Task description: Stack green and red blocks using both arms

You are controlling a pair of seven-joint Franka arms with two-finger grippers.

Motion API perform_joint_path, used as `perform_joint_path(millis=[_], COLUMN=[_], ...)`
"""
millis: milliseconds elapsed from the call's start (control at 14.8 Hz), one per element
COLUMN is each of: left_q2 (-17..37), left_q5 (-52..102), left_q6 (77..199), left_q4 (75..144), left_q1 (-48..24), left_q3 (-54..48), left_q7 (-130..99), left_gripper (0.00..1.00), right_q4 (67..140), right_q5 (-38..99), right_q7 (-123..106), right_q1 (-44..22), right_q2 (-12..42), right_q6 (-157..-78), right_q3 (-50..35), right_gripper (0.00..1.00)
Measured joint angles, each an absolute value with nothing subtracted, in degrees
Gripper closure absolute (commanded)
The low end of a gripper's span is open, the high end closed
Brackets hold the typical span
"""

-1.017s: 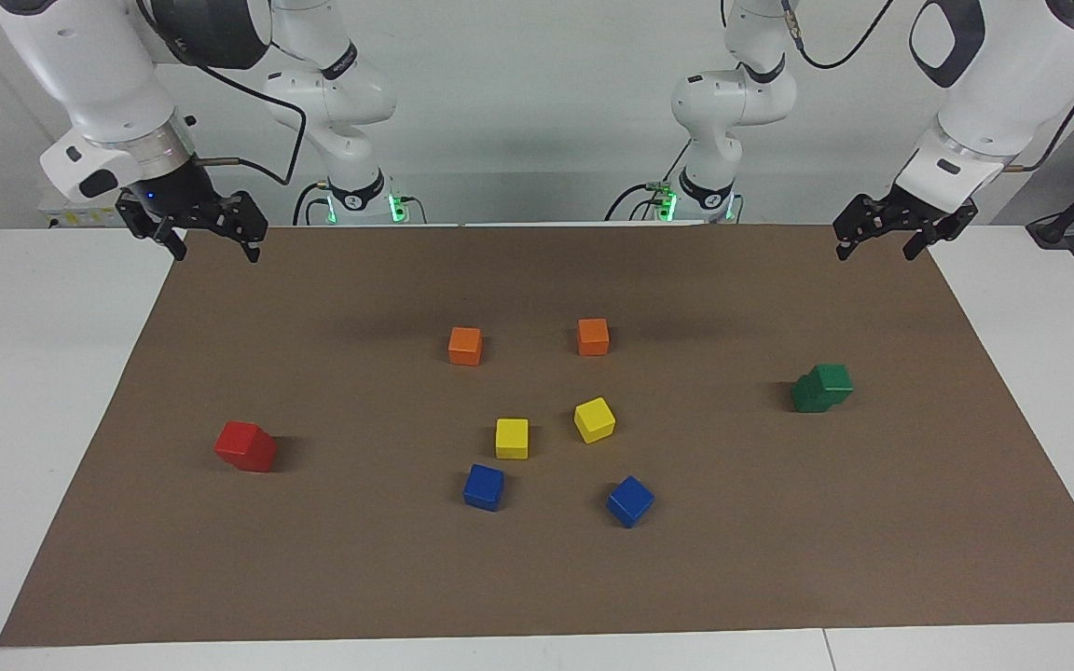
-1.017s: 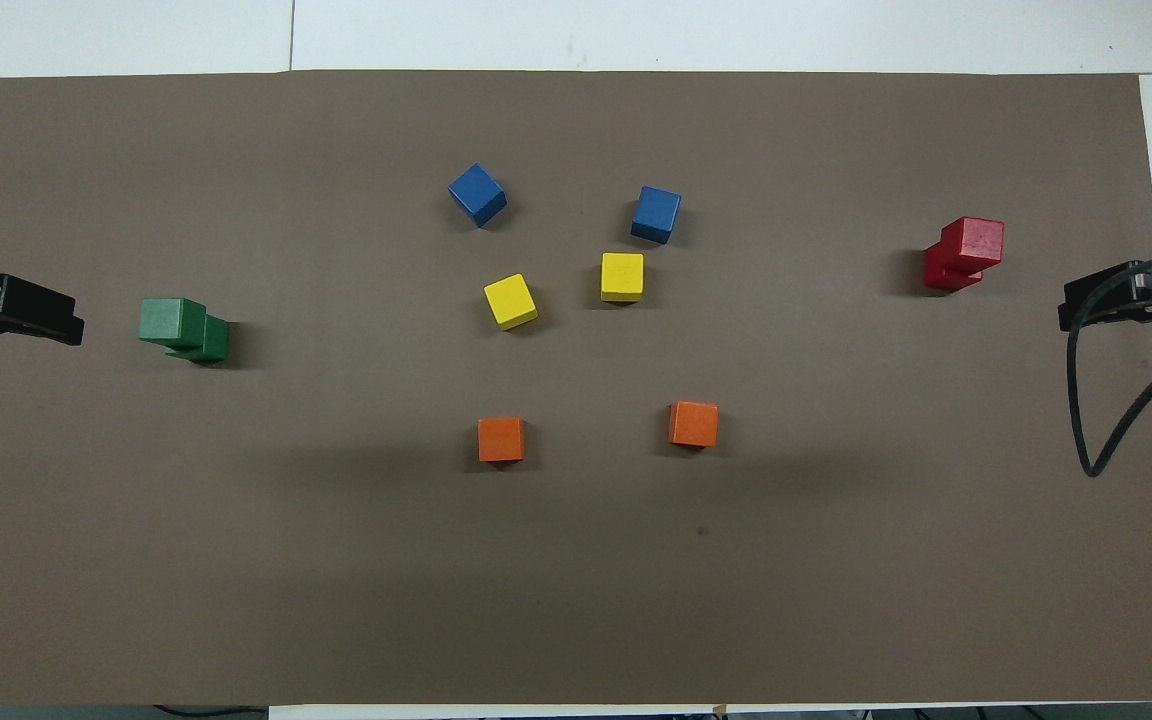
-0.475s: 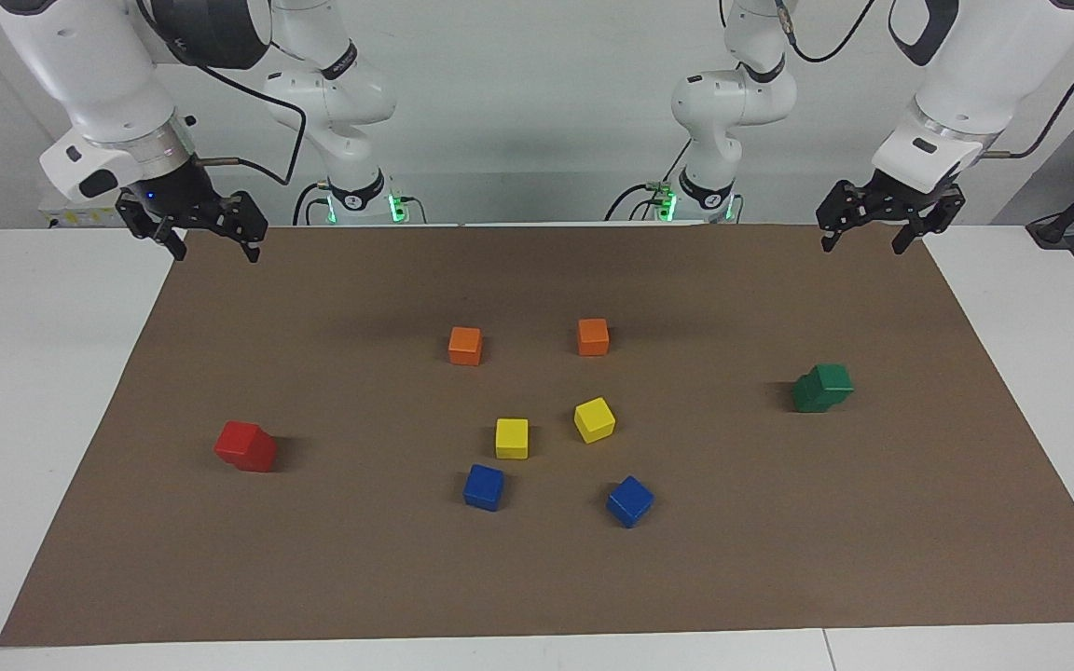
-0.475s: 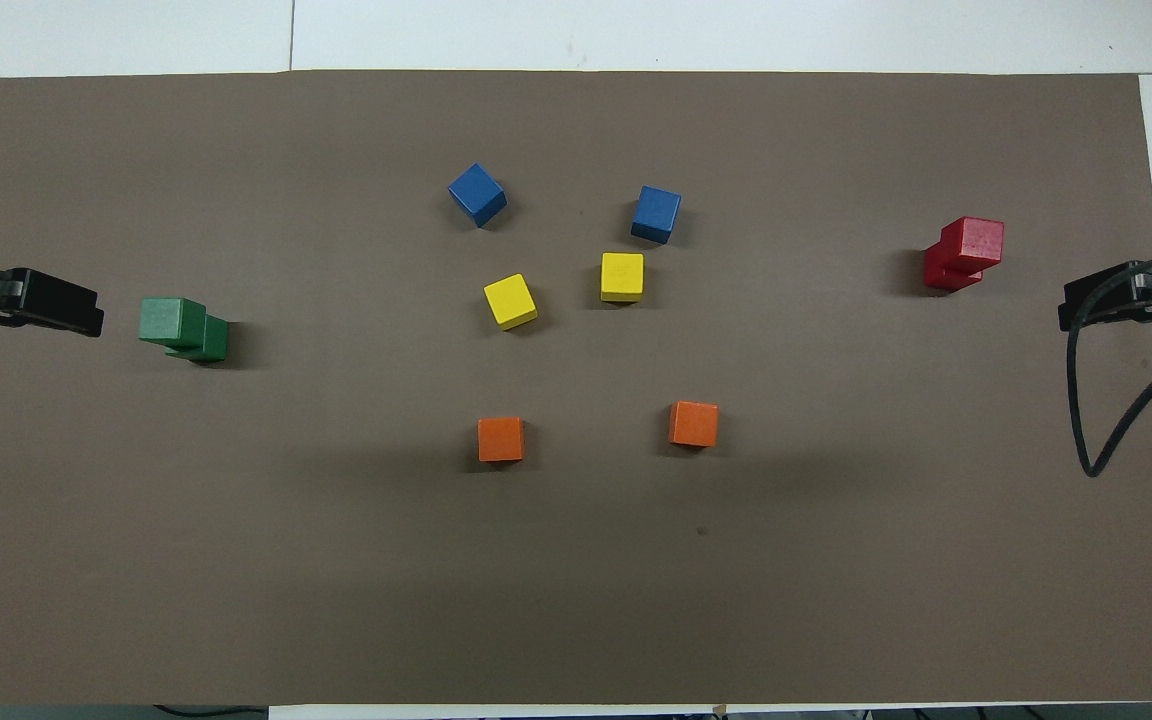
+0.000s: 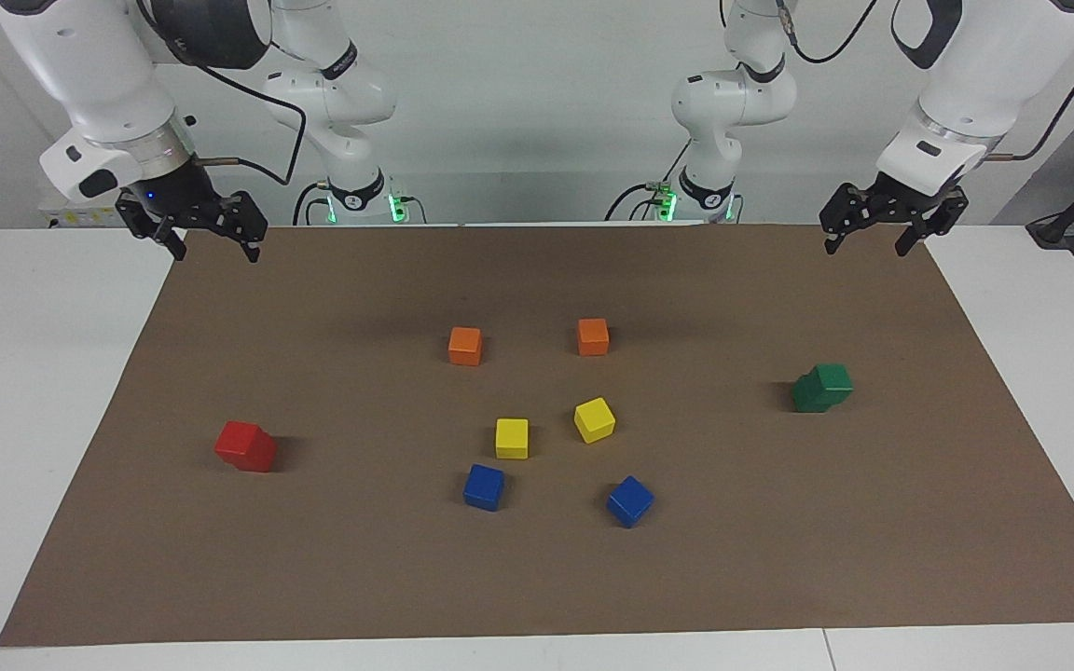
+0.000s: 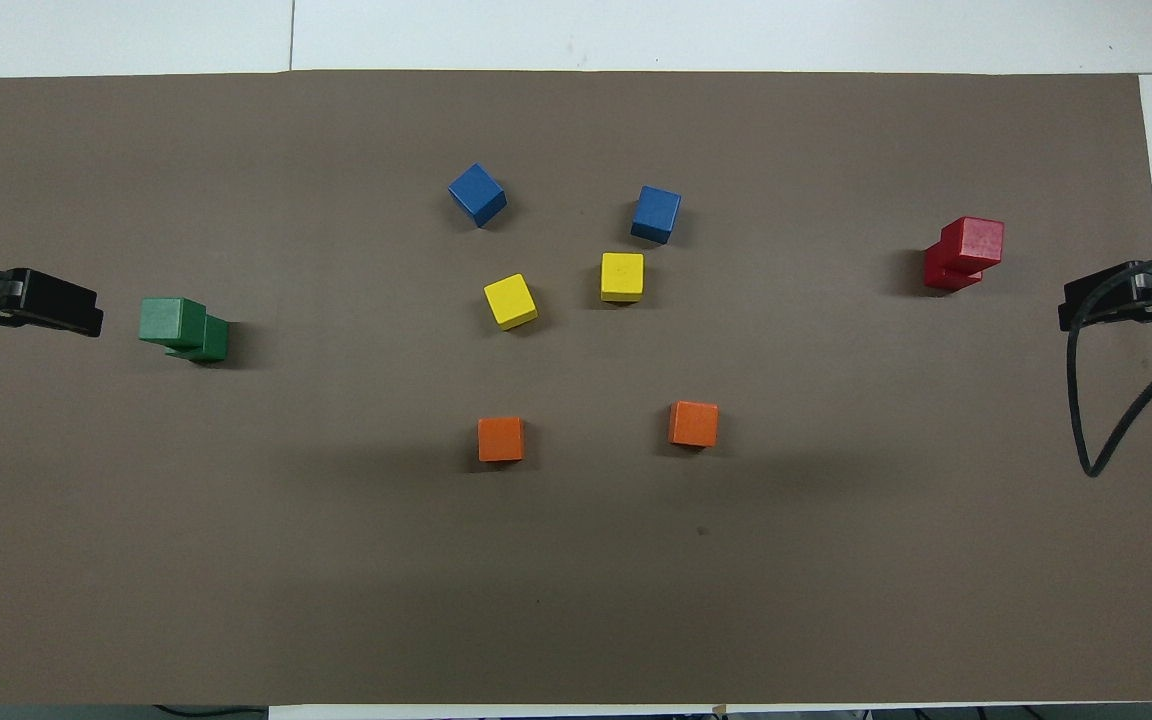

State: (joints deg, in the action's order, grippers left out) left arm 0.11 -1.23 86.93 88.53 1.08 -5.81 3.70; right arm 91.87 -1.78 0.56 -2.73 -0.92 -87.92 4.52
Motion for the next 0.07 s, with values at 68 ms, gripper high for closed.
perform_joint_path(millis=[68], left_q2=[0.11], left_q5=[-1.23], left_q6=[86.96], left_q4=[88.53], left_q1=[1.08], left_q3=[-5.72], left_q7=[3.67], left_gripper=[0.0], right_q4=[91.87], right_q5=[-1.78], right_q7=[0.56], right_q1=[-2.73], right_q2=[-0.92], right_q6=[-87.92], right_q3=[4.52], right_gripper=[0.0])
